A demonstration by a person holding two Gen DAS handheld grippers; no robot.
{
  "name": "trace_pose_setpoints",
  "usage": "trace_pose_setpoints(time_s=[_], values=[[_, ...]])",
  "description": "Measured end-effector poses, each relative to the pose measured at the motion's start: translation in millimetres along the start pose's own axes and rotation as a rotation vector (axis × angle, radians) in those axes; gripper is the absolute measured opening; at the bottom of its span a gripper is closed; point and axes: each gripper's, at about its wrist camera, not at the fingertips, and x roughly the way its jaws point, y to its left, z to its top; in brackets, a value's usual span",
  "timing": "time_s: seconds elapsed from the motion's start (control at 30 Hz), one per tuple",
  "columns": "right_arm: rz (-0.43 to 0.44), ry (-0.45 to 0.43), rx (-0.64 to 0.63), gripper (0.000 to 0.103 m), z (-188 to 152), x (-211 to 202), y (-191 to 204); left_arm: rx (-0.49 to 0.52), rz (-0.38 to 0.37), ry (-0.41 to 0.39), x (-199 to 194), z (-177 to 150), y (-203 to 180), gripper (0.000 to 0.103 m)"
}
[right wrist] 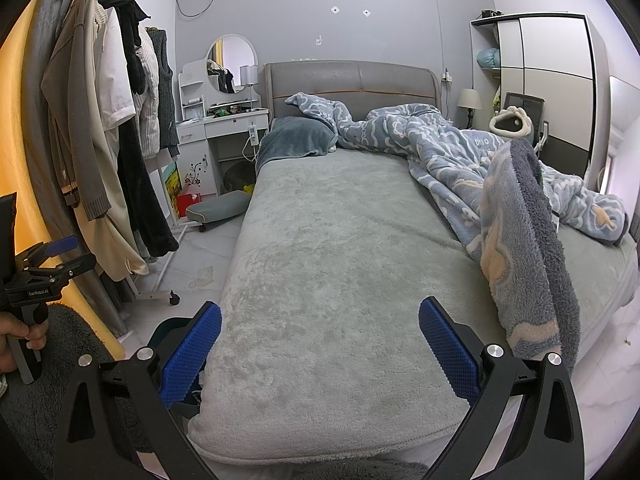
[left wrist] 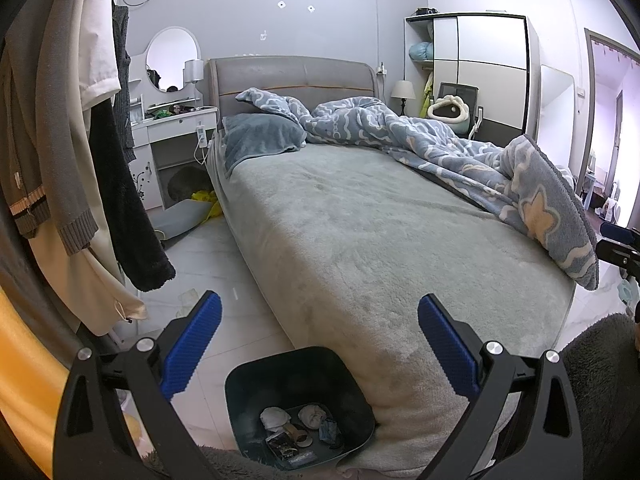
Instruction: Collect trash
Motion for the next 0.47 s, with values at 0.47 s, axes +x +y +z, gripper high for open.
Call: trace_pose_setpoints(time_s=[0.47], values=[[0.000,0.000,0.000,0.100,0.4,-0.2,0.0,0.013,0.001,0.002,-0.7,-3.0,-1.4,0.100]])
